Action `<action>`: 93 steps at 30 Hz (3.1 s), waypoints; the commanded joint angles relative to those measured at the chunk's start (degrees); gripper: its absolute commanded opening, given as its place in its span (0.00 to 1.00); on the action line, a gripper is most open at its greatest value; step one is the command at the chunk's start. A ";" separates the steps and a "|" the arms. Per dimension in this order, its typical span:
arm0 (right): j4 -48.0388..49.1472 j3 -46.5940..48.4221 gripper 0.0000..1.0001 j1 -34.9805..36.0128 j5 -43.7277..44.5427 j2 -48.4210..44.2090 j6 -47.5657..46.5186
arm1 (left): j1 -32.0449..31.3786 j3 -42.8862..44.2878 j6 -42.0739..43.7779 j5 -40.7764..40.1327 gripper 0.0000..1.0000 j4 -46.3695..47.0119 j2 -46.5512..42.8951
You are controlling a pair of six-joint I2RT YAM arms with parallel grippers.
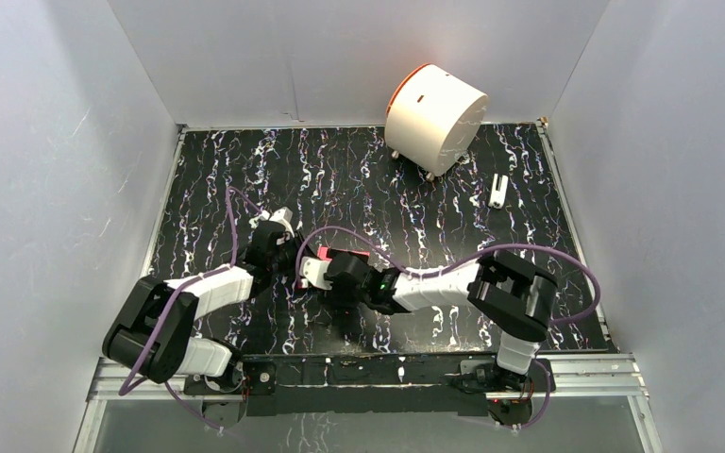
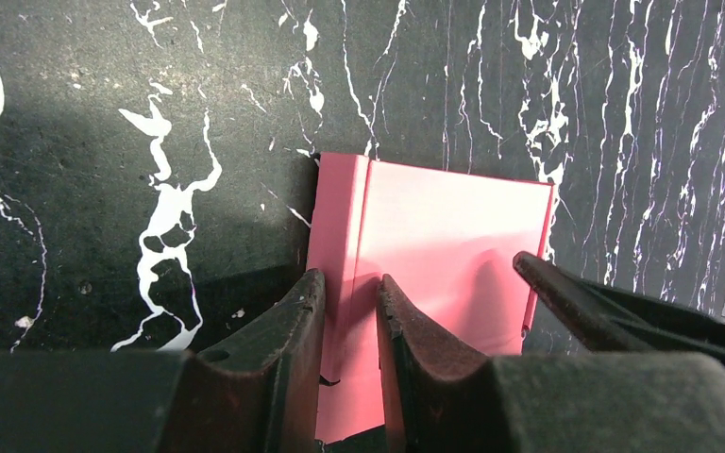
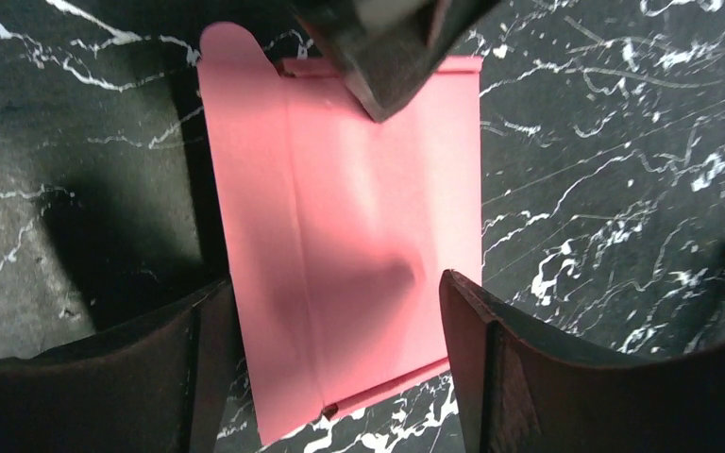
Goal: Fold the paper box
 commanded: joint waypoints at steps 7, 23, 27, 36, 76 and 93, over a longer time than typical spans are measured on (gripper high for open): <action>2.65 0.64 0.55 3.00 8.71 5.77 -3.82 | 0.03 0.32 0.17 2.03 0.20 -5.39 1.62; -2.77 0.56 0.00 3.04 5.21 -0.75 -1.93 | 1.33 8.81 -1.35 -3.70 0.39 -19.51 -12.99; -7.70 2.88 0.00 2.49 0.90 -2.88 -0.01 | 1.67 13.03 0.69 -8.24 0.44 -26.80 -19.58; -23.03 11.56 0.00 -5.16 -18.02 -8.89 4.15 | 1.94 19.91 8.03 -15.12 0.53 -38.20 -27.82; -49.75 38.39 0.00 -22.48 -54.41 12.14 -1.27 | 1.94 27.99 24.71 12.29 0.39 -42.76 -3.55; -48.14 39.00 0.00 -22.33 -52.00 12.43 0.06 | -2.16 30.09 22.76 8.86 0.07 -44.45 -0.80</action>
